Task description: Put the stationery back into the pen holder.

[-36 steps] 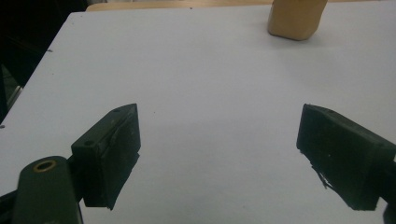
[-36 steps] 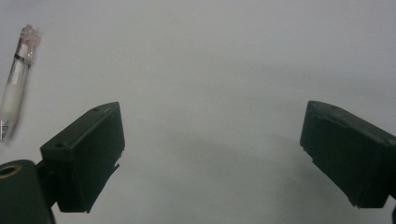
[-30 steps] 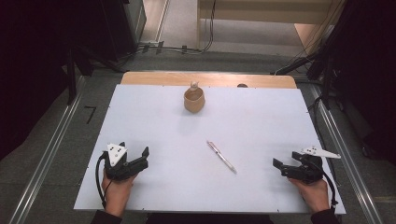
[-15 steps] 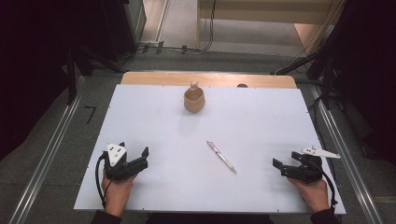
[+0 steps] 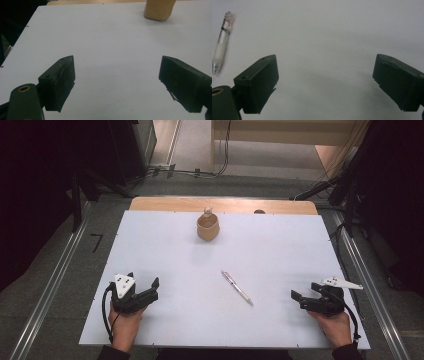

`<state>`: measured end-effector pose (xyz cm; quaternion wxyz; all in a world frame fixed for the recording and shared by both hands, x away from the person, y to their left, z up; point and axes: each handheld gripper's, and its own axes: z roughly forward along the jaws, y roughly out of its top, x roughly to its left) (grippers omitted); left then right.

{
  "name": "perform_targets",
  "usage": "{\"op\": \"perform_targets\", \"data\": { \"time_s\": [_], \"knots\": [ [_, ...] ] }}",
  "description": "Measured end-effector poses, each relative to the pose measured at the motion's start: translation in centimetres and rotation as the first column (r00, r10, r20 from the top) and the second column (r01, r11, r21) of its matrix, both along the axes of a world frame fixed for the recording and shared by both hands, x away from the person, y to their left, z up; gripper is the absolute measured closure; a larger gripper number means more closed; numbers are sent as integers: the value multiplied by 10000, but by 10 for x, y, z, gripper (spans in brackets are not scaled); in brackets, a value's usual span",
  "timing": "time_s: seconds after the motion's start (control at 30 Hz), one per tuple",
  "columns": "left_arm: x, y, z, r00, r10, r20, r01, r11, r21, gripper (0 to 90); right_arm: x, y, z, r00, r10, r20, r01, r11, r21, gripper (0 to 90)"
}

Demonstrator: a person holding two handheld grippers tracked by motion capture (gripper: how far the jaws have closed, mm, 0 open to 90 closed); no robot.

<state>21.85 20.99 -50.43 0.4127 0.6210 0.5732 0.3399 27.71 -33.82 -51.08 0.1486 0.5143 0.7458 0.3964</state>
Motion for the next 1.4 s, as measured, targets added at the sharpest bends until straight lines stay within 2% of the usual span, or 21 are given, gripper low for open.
{"op": "perform_targets", "data": {
  "time_s": [1.4],
  "knots": [
    [1,0,-1,10000,-14,-59,14,10000,-27,146,-1,18,-1,9982,592,-92,-592,9982,-26,51]
  ]
}}
